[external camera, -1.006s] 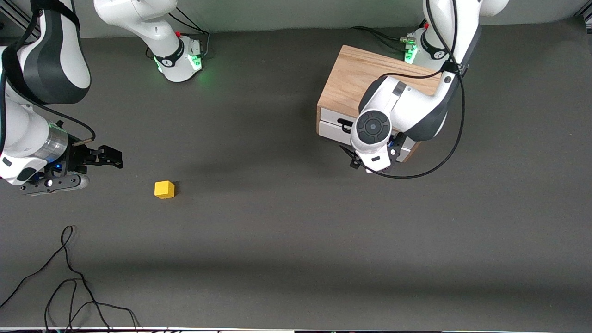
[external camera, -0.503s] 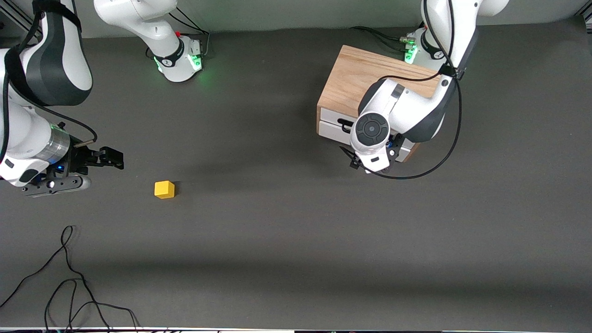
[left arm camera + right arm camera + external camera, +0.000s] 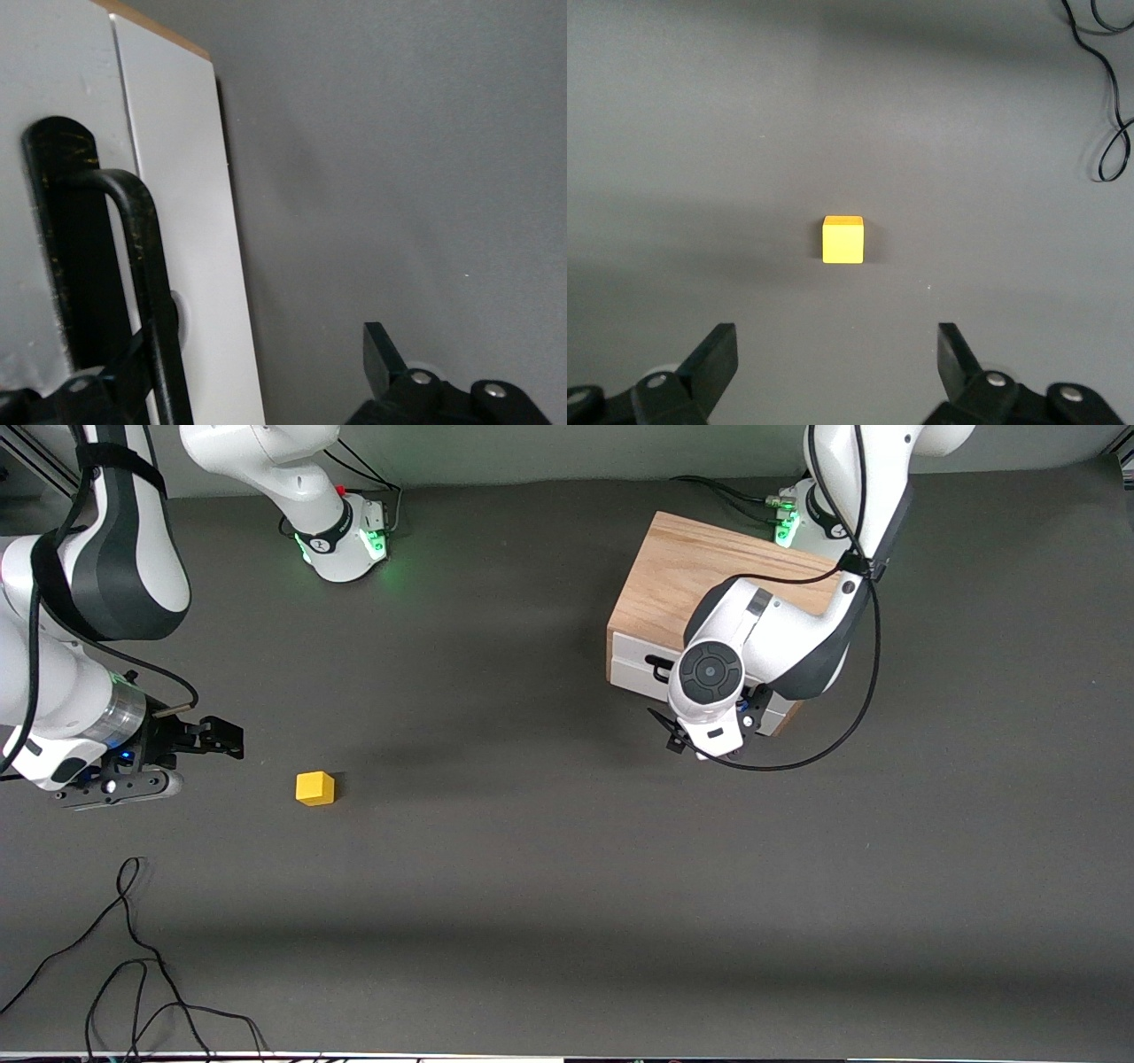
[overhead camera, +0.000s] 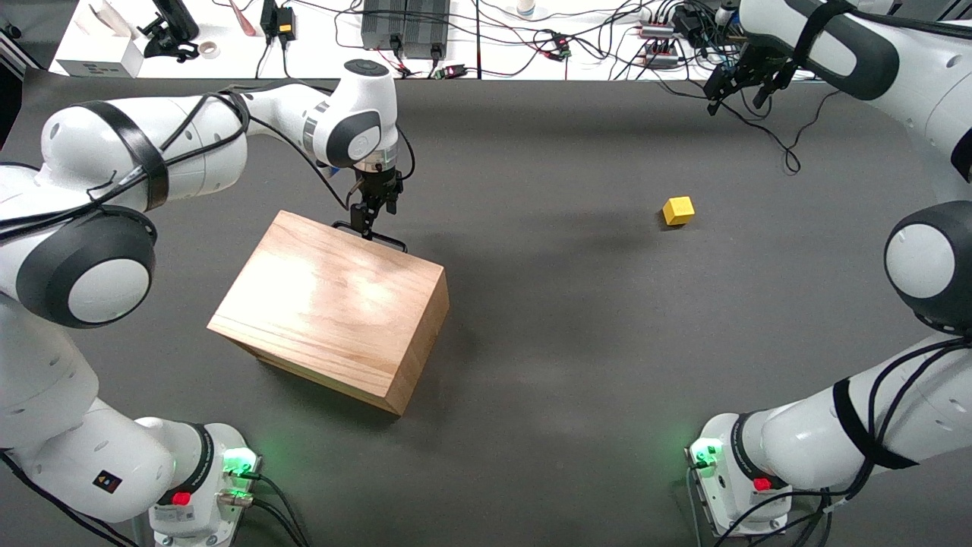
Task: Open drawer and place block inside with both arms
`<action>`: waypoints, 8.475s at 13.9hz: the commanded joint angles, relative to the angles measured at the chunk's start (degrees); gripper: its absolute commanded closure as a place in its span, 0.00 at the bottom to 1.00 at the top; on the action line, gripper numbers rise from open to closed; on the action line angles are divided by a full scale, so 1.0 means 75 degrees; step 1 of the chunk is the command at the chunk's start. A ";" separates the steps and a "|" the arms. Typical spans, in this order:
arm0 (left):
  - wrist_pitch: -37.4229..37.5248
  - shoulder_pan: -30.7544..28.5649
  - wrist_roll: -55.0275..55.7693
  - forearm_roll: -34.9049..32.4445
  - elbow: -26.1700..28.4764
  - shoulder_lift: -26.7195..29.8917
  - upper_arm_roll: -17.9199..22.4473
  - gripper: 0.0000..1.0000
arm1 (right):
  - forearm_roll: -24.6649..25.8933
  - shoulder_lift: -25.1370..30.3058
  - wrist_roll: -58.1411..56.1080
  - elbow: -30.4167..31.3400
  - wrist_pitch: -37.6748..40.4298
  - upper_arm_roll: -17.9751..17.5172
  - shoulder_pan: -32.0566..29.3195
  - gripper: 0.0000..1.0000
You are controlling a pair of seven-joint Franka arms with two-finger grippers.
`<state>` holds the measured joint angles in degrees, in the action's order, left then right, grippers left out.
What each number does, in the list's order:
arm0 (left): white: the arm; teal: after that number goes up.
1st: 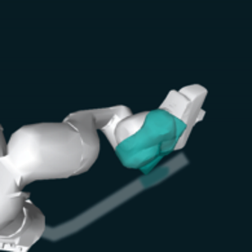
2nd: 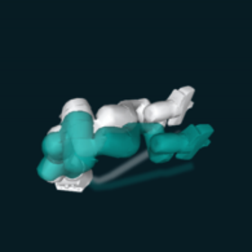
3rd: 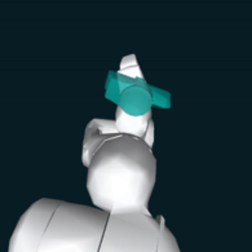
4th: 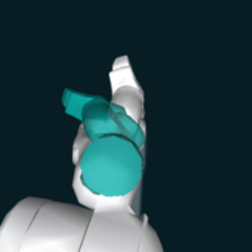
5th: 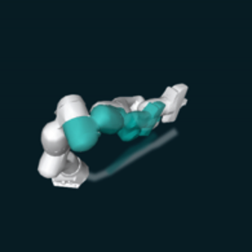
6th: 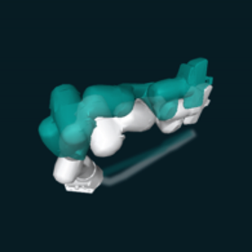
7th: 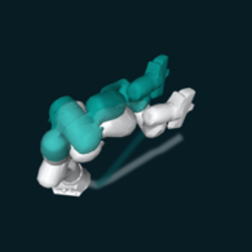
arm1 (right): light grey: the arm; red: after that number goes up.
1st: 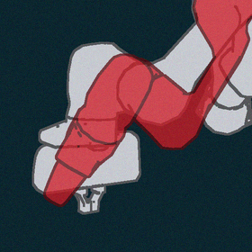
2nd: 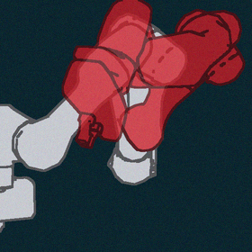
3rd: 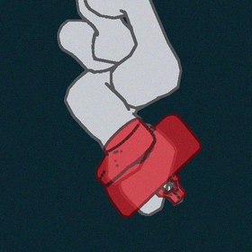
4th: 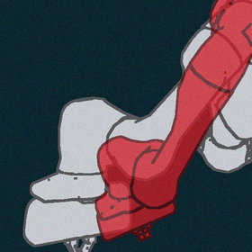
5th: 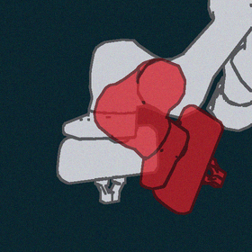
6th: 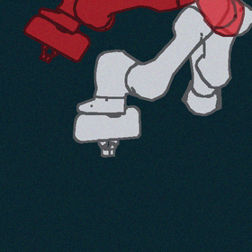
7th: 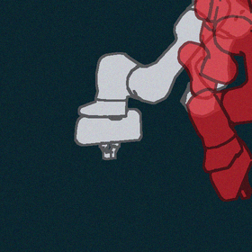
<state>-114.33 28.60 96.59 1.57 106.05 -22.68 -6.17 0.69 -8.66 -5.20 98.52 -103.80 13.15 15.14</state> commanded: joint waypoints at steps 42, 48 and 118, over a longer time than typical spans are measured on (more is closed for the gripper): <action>0.2947 -0.2767 -0.7327 0.0036 -0.4028 0.0631 0.0002 0.00 | -0.2154 -0.2139 -0.1429 0.3083 -0.5215 0.0016 -0.0131 0.85; 0.3467 -0.4303 -1.1092 0.0048 -0.2625 0.2190 0.0037 0.00 | -0.2154 -0.1705 -0.0482 0.1363 -0.2383 -0.0042 0.0032 0.85; 0.2822 -0.3719 -1.2891 -0.0280 -0.1543 0.2895 0.0694 0.00 | 0.0178 0.1366 0.0599 -0.0210 0.1148 0.0250 0.0408 0.00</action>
<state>-94.02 0.39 0.36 -0.73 93.96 -2.16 -1.31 0.60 1.66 0.69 98.01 -96.78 14.69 17.52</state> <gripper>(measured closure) 0.000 0.000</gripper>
